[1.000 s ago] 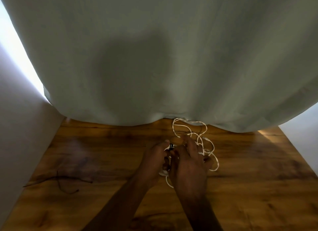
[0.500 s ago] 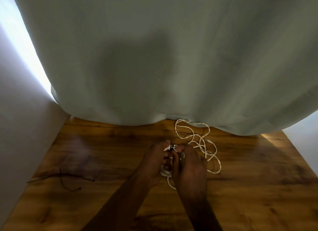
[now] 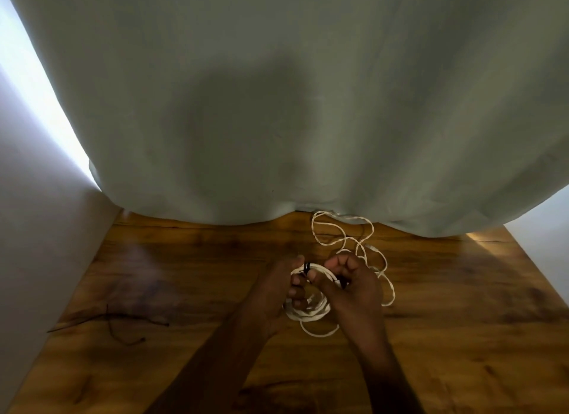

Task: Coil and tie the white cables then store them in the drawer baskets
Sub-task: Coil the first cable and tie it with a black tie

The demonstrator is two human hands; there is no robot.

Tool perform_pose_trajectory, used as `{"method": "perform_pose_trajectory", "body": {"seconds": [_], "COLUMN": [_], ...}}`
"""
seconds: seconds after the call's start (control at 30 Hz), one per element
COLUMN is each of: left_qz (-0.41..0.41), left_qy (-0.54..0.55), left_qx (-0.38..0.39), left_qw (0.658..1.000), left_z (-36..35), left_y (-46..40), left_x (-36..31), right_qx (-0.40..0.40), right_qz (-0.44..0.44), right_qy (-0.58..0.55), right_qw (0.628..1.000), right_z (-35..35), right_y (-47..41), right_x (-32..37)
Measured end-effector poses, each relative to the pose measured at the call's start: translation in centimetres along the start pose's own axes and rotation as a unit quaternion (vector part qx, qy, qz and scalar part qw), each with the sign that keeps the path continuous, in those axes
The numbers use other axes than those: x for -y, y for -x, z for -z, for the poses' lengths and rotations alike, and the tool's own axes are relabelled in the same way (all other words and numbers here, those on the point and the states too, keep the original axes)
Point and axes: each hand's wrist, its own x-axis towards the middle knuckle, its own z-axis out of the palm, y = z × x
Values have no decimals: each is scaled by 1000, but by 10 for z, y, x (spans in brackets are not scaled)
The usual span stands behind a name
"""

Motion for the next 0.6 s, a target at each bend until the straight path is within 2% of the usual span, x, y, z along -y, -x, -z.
{"method": "perform_pose_trajectory", "body": {"seconds": [0.07,0.13,0.2,0.3,0.43,0.6], "left_qz": [-2,-3,0,3,21,38], "left_qy": [-6,-2,17,37,34,35], "left_qx": [-9,-11,-7,4,-2,1], "left_qw": [1000,1000,1000,999,999,999], "left_z": [0,-1,0,3,4,6], "left_y": [-2,-4,-7,-11,-15,-15], "left_x": [-1,-2,-1,1,1,0], "right_qx": [29,24,-31,-70,-56,-44], "right_qz": [-24,-22,47,173,153,123], "right_qy": [-18,4,79,201,280,320], "right_qw": [999,999,995,962,946,938], "right_z": [0,-3,-6,-8,-12,-20], "right_y": [5,12,17,24,26,24], "right_x": [1,3,4,2,3,14]}}
